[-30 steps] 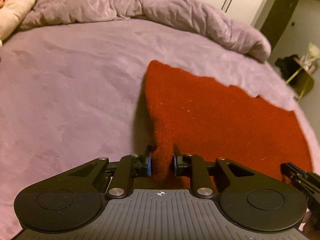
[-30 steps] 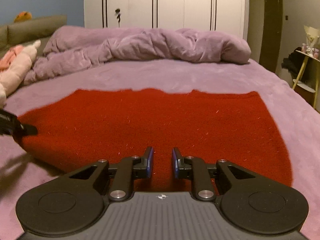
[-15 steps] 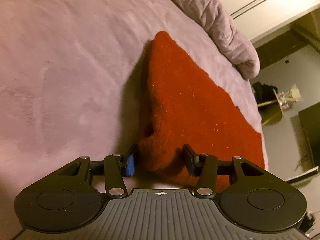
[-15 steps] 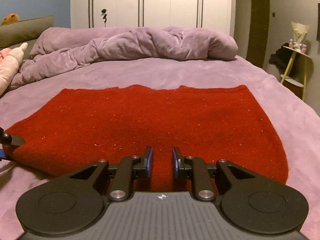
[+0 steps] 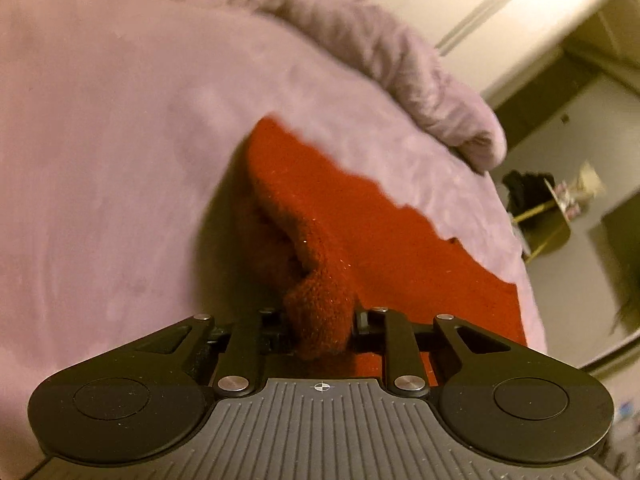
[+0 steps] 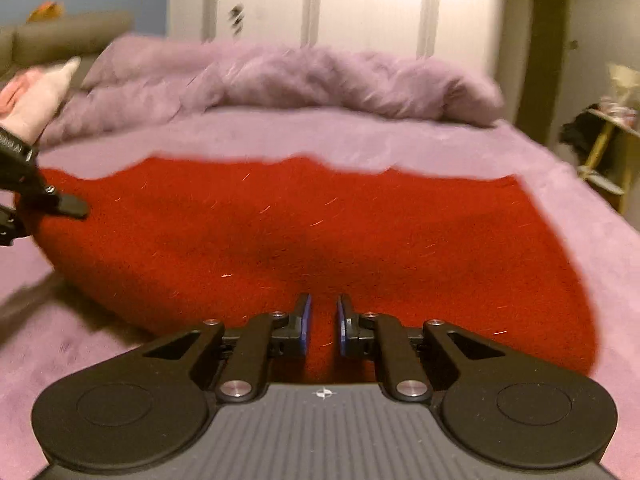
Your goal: Fold small clothes
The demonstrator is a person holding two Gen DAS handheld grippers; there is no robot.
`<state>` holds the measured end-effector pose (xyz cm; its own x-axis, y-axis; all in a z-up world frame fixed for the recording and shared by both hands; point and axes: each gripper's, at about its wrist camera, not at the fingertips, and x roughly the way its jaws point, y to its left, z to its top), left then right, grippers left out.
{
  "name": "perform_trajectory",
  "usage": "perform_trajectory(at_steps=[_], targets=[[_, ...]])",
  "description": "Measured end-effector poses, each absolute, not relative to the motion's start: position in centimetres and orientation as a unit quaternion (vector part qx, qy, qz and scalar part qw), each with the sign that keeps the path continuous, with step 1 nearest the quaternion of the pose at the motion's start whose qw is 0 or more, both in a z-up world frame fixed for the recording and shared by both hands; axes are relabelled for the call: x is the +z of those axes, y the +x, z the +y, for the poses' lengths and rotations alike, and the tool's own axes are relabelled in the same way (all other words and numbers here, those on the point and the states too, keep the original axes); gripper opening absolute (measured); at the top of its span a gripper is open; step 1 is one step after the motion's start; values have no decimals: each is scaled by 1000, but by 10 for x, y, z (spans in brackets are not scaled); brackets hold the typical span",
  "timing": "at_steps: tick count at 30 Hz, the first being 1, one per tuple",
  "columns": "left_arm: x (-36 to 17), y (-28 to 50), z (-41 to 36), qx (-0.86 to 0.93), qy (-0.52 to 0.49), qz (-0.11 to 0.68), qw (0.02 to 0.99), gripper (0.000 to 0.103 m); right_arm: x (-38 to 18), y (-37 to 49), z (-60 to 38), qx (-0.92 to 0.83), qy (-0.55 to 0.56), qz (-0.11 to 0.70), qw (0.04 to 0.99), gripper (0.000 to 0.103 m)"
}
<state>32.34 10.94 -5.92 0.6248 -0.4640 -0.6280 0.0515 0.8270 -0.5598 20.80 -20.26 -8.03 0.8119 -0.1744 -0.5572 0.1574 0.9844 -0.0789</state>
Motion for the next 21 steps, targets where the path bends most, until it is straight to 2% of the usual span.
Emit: perform_trajectory(at_steps=[2,6,16,21], targets=[[-44,321,96,-156,-233,392,876,24,-81,204,-216,-106,-8,291,951,11],[-23,315,68,-173,-193,368,893,24,-97,214,-235,-80,-1,345,935,13],[7,291,-10,-245,-65,319,913,23,-78,170,-277,-163,29,274,947,13],[-5,286,-74,-299,-23,317,899,23,-79,150,-303,-204,43,268,940,13]])
